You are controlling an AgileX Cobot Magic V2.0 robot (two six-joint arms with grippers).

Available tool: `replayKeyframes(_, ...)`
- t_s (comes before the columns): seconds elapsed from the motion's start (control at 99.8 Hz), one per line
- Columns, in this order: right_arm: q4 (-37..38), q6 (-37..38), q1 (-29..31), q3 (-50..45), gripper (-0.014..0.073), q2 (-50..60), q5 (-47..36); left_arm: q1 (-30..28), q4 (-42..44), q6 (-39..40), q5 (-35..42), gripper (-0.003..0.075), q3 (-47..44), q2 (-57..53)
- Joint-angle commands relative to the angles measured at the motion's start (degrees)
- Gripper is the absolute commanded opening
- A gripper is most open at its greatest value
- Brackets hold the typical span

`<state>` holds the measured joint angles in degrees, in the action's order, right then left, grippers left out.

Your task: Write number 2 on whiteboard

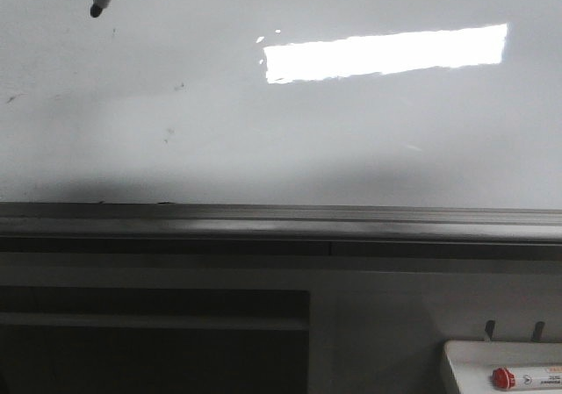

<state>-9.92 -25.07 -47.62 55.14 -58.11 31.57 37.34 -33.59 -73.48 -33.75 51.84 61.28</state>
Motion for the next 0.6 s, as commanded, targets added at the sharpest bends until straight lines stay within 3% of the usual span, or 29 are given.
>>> replayKeyframes(0.0, 1.14, -1.80, -2.76, 4.72, 0.0419, -4.35, -5.39, 0.58, -0.64, -1.14, 1.94, -0.0020, 2.04, -1.67)
replayKeyframes(0.311, 0.69, -1.80, -4.01, 7.57, 0.0419, -9.28, -14.53, 0.58, -0.62, -1.14, -0.57, -0.0020, 2.04, -4.15)
replayKeyframes(0.451, -2.85, -1.80, -4.01, 7.57, 0.0419, -9.51, -16.78, 0.58, -0.62, -1.14, -0.57, -0.0020, 2.04, -4.15)
replayKeyframes(0.591, -5.54, -1.80, -4.09, 7.57, 0.0346, -10.61, -17.18, 0.58, -0.62, -1.14, -0.57, -0.0020, 2.04, -4.15)
